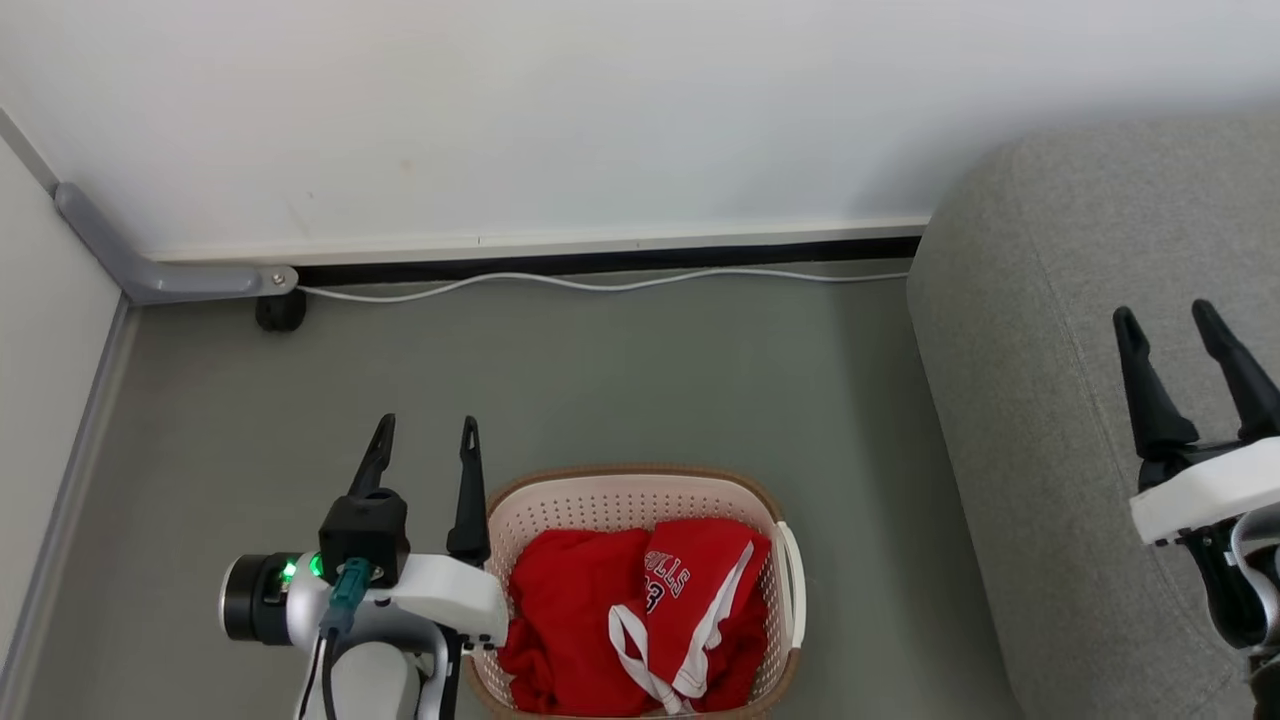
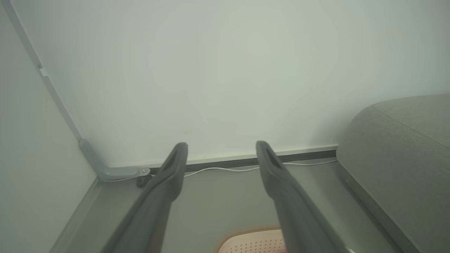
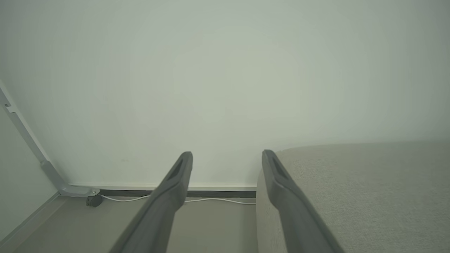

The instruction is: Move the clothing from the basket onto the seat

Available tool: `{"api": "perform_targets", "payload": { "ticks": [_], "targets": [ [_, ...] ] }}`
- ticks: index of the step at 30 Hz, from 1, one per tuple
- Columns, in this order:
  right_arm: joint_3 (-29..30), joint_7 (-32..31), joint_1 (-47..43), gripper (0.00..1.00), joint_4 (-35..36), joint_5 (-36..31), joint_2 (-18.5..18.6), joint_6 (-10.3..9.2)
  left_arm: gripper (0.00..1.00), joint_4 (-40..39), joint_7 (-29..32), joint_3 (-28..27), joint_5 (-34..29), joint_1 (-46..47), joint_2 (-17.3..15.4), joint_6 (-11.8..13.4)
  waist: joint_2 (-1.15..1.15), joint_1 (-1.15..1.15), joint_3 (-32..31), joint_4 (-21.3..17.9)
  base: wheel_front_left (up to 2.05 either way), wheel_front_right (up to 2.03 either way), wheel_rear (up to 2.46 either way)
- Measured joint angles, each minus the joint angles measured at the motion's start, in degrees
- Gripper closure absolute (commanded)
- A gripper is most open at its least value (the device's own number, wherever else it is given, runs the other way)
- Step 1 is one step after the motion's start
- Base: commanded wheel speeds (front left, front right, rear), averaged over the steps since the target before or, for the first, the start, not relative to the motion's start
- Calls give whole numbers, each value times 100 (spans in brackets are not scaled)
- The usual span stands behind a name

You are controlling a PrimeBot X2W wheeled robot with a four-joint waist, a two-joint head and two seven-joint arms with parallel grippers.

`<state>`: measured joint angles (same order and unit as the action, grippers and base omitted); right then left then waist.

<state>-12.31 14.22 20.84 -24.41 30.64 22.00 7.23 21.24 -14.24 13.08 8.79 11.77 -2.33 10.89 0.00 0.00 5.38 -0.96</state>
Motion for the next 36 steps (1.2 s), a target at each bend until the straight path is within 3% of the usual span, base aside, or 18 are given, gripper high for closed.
{"api": "perform_targets", "payload": {
  "ticks": [17,26,36],
  "targets": [
    [416,2,375,0,1438,586,851,1,0,-158,-24,1863,945,832,-16,1300,0,0,1656,-3,0,0,0],
    [610,11,632,0,2109,844,1167,1,0,32,-24,2660,1549,1397,-21,1694,0,0,2574,-43,0,0,0],
    [862,20,869,0,2820,1025,1480,1,0,421,-41,3310,2229,2187,-25,1919,0,0,3561,-76,0,0,0]
  ]
}}
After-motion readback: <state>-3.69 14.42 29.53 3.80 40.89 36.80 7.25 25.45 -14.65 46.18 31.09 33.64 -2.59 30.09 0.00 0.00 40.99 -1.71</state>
